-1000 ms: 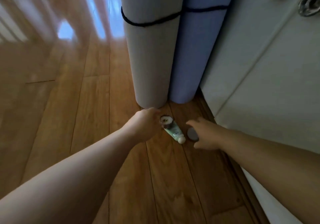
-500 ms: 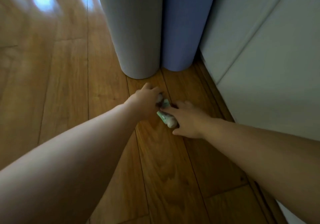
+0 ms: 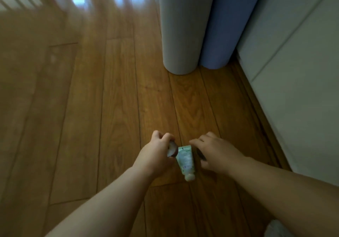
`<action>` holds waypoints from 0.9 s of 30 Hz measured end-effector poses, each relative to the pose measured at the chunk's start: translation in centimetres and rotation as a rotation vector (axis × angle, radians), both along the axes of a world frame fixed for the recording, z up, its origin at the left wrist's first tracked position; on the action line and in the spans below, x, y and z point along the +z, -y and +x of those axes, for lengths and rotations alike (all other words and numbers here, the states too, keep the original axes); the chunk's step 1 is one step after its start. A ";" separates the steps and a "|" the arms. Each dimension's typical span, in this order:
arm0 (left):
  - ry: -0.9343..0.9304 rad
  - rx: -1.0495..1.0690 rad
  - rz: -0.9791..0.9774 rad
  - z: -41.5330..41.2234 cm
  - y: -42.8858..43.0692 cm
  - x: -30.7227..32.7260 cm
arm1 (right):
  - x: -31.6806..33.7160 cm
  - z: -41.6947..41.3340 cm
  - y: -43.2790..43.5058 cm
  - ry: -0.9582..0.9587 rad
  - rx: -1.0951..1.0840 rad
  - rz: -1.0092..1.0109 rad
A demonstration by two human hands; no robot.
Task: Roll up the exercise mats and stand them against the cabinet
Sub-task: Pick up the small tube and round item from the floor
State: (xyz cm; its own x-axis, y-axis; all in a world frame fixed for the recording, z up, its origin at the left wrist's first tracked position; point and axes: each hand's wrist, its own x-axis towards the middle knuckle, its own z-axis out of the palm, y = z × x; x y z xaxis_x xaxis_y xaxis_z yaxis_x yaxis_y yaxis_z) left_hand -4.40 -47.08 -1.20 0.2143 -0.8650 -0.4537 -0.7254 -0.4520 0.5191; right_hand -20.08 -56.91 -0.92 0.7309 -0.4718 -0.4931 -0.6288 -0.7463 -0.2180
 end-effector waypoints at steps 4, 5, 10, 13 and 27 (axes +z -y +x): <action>0.024 0.063 -0.076 0.6 -1.4 5.1 | 6.6 1.1 1.0 0.095 -0.108 -0.009; 0.022 0.086 -0.098 0.9 -1.3 7.0 | 8.7 1.5 1.3 0.151 -0.129 -0.005; 0.010 0.160 -0.285 1.0 -1.0 18.6 | 21.1 3.1 1.0 0.523 -0.259 0.004; -0.021 0.196 -0.397 0.5 -2.2 25.5 | 28.6 3.0 -1.2 0.779 -0.375 0.030; -0.459 0.421 -0.781 -7.1 -19.5 44.5 | 44.9 -1.7 -18.9 1.199 -0.531 0.438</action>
State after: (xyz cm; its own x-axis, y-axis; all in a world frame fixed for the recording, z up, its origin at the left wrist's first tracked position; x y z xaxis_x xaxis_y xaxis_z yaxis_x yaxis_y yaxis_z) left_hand -11.48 -27.55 43.26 0.5183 -0.8500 0.0943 -0.2392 -0.0383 0.9702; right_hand -21.77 -37.97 44.02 0.5922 -0.7961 0.1245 -0.0766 -0.2095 -0.9748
